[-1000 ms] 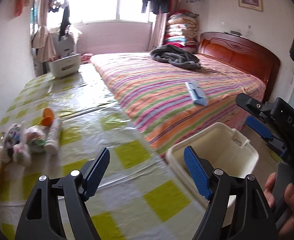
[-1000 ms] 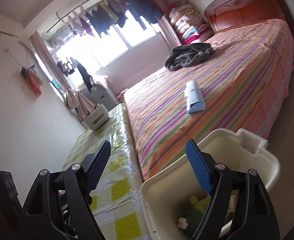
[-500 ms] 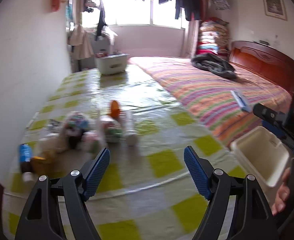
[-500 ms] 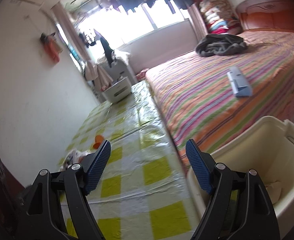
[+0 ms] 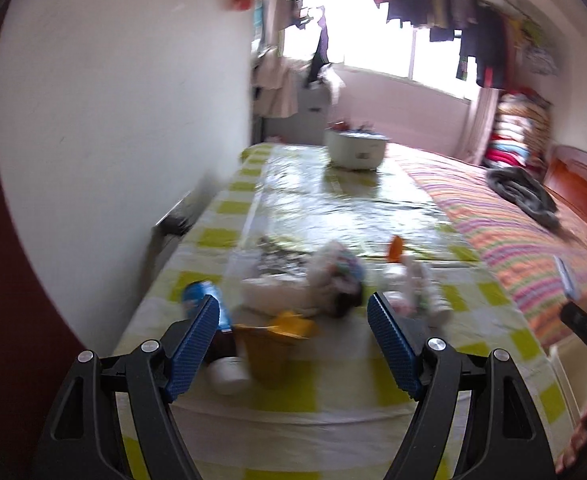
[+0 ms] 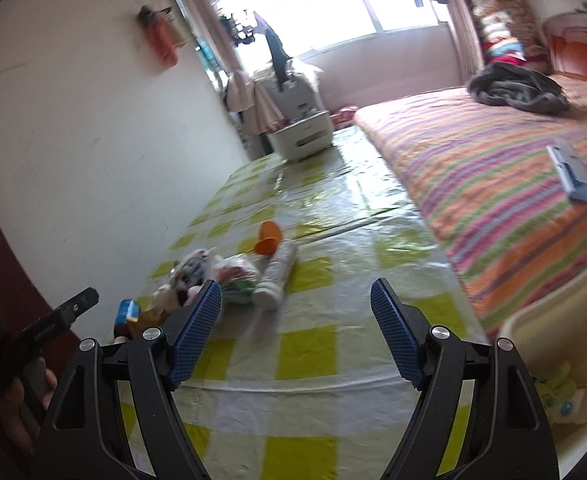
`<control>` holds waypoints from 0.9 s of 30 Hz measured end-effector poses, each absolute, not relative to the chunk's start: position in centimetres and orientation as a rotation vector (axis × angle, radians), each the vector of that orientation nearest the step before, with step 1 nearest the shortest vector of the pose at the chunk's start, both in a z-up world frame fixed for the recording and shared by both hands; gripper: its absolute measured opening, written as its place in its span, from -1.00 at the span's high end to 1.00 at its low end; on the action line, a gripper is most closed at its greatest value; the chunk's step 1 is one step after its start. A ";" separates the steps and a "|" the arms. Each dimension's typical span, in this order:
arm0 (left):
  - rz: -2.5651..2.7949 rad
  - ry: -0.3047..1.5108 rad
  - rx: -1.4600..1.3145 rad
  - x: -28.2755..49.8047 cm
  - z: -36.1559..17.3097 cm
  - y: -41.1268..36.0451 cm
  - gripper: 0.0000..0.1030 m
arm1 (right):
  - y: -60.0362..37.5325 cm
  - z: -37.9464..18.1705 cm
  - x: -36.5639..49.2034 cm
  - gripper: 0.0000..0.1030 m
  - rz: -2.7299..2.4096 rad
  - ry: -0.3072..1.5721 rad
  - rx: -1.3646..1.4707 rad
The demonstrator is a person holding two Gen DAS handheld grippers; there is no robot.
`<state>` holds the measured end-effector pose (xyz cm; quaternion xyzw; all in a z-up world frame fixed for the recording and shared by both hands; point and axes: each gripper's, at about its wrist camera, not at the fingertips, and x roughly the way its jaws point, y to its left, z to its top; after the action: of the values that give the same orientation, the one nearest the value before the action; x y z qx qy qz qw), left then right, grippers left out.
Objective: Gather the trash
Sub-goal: 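Move both open tools back over the table toward the remaining trash, then close the left tool on the blue bottle while the right tool grips the clear plastic bag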
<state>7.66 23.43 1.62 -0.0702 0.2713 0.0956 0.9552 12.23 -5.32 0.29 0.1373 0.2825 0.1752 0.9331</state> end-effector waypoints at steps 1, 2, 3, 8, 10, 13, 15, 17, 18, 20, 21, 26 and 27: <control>0.201 0.563 -0.160 7.9 1.3 24.3 -0.44 | -4.7 0.3 12.5 -0.48 0.370 0.588 0.270; 0.212 0.578 -0.181 8.1 0.9 25.2 -0.44 | -4.0 0.2 12.7 -0.48 0.380 0.598 0.259; 0.220 0.588 -0.192 8.2 0.6 25.7 -0.44 | -3.4 0.1 13.0 -0.48 0.389 0.606 0.252; 0.242 0.636 -0.220 9.2 -0.6 27.4 -0.44 | 0.3 -0.2 14.7 -0.48 0.439 0.647 0.191; 0.250 0.653 -0.214 9.7 -1.1 27.9 -0.44 | 1.6 -0.2 15.6 -0.48 0.452 0.663 0.168; 0.261 0.665 -0.208 10.1 -1.5 28.5 -0.44 | 3.6 -0.4 16.7 -0.48 0.472 0.688 0.132; 0.258 0.672 -0.203 10.6 -1.6 28.8 -0.44 | 4.9 -0.5 17.4 -0.48 0.486 0.706 0.103; 0.261 0.678 -0.196 11.0 -1.8 29.0 -0.44 | 6.2 -0.7 18.2 -0.48 0.496 0.720 0.074; 0.256 0.684 -0.198 11.4 -1.9 29.2 -0.44 | 6.8 -0.8 18.6 -0.48 0.502 0.730 0.060; 0.252 0.695 -0.209 11.8 -2.0 29.4 -0.44 | 7.9 -1.2 19.5 -0.48 0.508 0.751 0.034; 0.250 0.699 -0.213 12.1 -2.2 29.6 -0.44 | 8.4 -1.4 20.0 -0.48 0.508 0.760 0.019; 0.245 0.725 -0.218 13.0 -2.9 30.0 -0.44 | 9.9 -2.6 22.6 -0.48 0.489 0.820 -0.046; 0.246 0.728 -0.220 13.2 -3.0 30.1 -0.44 | 10.1 -3.0 23.1 -0.48 0.489 0.836 -0.049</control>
<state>13.20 30.09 -3.01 -0.1069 0.3542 0.1199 0.9213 23.09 10.05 -2.99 -0.0233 0.4016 0.2352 0.8848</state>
